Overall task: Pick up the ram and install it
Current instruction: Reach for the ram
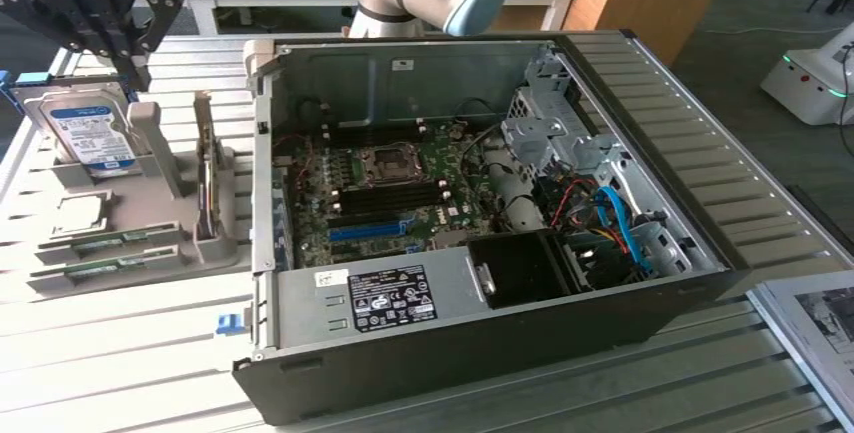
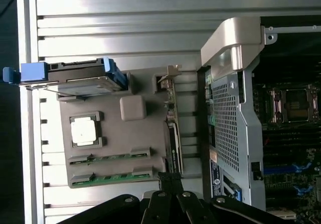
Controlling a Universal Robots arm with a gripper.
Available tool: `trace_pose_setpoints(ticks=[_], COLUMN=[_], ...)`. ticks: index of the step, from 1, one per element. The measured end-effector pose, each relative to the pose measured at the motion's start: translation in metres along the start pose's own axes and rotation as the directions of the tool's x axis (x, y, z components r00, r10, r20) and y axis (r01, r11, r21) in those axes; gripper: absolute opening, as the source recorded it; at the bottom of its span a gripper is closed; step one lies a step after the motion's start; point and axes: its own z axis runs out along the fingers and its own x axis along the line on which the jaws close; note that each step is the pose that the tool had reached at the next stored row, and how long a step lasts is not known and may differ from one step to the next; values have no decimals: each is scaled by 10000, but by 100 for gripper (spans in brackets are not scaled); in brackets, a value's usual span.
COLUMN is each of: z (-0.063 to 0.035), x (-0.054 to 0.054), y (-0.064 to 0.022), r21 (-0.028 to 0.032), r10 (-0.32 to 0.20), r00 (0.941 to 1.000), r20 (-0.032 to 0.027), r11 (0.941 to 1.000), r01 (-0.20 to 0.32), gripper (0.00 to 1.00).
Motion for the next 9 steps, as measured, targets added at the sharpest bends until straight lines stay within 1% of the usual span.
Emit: trace_pose_setpoints(ticks=[1, 2, 9], z=[0, -1, -4], x=[28, 80, 254], y=[-2, -6, -19], r21=[0, 0, 1], r10=[0, 1, 1], r00=[10000, 10000, 10000], r20=[0, 0, -1], r11=[10000, 10000, 10000], r01=[0, -1, -1], gripper=[10, 10, 10])
